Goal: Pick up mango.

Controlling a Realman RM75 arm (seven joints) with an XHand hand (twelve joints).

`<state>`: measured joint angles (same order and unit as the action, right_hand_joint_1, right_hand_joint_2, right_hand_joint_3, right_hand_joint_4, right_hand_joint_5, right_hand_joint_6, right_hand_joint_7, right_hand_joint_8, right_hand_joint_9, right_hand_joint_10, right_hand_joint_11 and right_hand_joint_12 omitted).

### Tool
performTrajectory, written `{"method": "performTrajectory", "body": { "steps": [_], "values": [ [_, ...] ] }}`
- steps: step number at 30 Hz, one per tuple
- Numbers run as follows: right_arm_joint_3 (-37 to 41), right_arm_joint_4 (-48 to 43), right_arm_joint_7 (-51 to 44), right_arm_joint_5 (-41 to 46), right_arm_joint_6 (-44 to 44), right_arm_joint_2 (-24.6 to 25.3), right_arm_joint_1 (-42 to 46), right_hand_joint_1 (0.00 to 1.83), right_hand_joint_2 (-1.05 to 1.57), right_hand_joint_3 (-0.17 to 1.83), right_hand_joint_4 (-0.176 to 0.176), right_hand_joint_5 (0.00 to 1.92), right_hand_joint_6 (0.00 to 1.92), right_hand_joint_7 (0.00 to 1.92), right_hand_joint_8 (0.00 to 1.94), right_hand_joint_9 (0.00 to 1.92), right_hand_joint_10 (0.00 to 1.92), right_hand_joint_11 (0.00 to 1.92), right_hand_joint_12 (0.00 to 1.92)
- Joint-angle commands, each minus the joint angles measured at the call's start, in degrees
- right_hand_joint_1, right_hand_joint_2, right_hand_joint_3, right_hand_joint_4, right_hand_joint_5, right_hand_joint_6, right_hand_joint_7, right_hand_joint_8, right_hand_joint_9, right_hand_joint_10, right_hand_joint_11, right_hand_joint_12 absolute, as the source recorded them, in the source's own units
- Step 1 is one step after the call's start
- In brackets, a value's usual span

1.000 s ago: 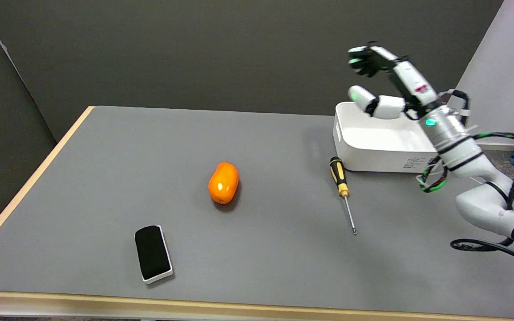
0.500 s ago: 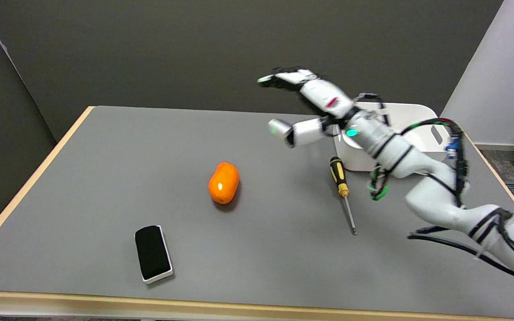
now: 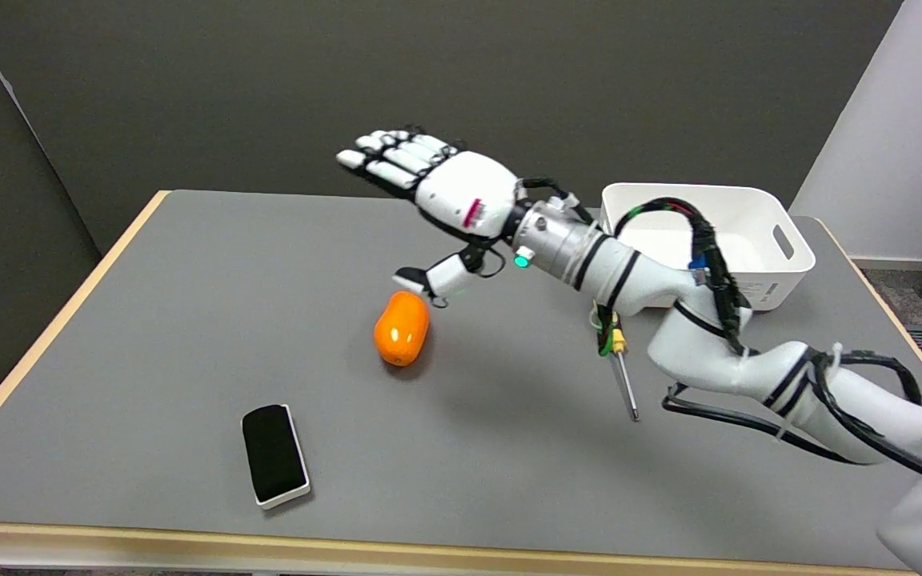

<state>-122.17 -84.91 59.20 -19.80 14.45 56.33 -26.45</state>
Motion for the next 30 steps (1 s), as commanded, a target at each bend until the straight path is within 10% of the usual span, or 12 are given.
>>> {"method": "performTrajectory", "body": {
  "steps": [1, 9, 14, 20, 30],
  "values": [
    [-8.5, 27.07, 1.63, -11.07, 32.98, 4.42, -16.28, 0.76, 0.66, 0.67, 0.062, 0.0, 0.0, 0.0, 0.0, 0.0, 0.0, 0.0, 0.16],
    [-17.32, 43.51, 2.45, -0.23, 45.95, 2.11, -25.12, 0.76, 0.6, 0.87, 0.065, 0.0, 0.0, 0.0, 0.0, 0.0, 0.0, 0.0, 0.18],
    [-17.81, 44.45, 2.32, -0.49, 41.66, 0.21, -24.89, 0.74, 0.66, 1.03, 0.094, 0.01, 0.16, 0.06, 0.25, 0.11, 0.54, 0.0, 0.84],
    [-17.95, 47.01, -3.6, -5.06, 35.39, -0.86, -24.06, 0.85, 0.68, 0.99, 0.174, 0.23, 0.56, 0.34, 0.45, 0.32, 0.71, 0.13, 1.08],
    [-22.23, 47.12, -3.62, -8.4, 35.01, -2.5, -24.53, 0.79, 0.62, 1.02, 0.107, 0.0, 0.16, 0.1, 0.29, 0.15, 0.55, 0.05, 0.94]
  ]
}}
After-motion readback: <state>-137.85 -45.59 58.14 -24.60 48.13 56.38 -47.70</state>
